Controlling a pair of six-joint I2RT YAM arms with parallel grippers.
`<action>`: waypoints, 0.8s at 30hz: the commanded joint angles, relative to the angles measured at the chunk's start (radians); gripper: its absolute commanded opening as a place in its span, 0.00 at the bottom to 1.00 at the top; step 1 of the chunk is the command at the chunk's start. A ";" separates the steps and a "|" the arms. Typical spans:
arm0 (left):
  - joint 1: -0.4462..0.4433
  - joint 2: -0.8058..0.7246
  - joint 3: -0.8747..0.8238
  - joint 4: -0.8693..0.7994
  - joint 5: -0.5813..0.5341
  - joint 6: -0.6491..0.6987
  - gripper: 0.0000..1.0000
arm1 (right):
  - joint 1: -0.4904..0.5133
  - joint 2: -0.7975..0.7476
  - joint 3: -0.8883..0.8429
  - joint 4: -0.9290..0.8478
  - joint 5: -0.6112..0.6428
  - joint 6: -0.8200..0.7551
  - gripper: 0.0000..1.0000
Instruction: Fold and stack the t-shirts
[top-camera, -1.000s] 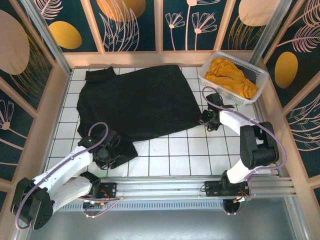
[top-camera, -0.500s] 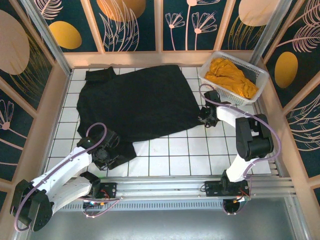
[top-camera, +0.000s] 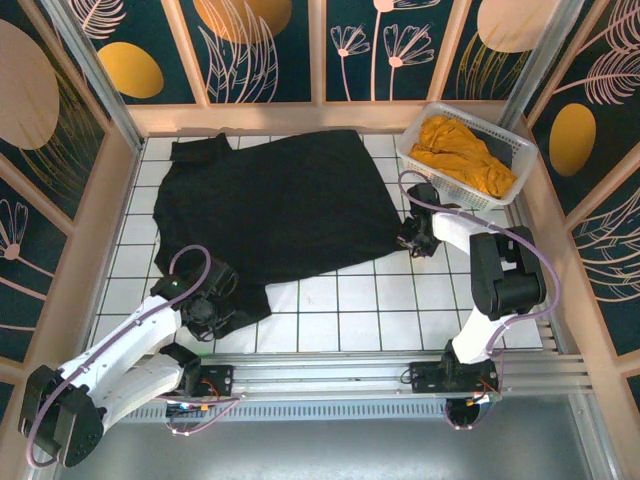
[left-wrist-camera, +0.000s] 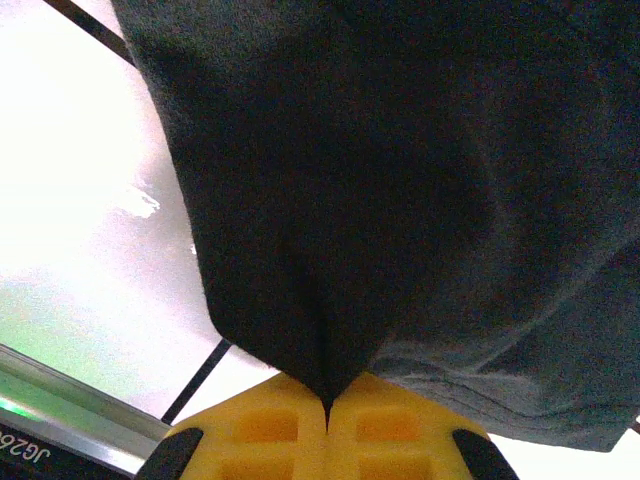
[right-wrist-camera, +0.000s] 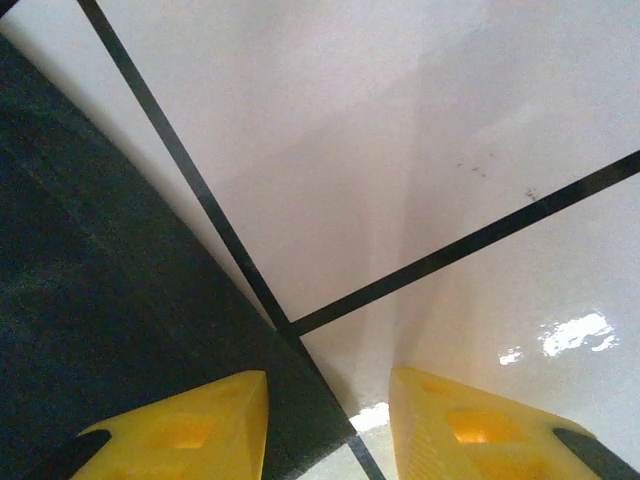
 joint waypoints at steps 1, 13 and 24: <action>-0.004 -0.011 0.022 -0.035 -0.018 -0.016 0.00 | 0.004 -0.023 -0.016 -0.023 0.013 -0.011 0.37; -0.003 -0.021 0.040 -0.057 -0.043 -0.011 0.00 | 0.038 0.058 0.040 -0.029 0.023 0.045 0.00; -0.004 -0.117 0.025 -0.163 0.029 -0.059 0.00 | 0.005 -0.248 -0.100 -0.226 0.074 0.110 0.00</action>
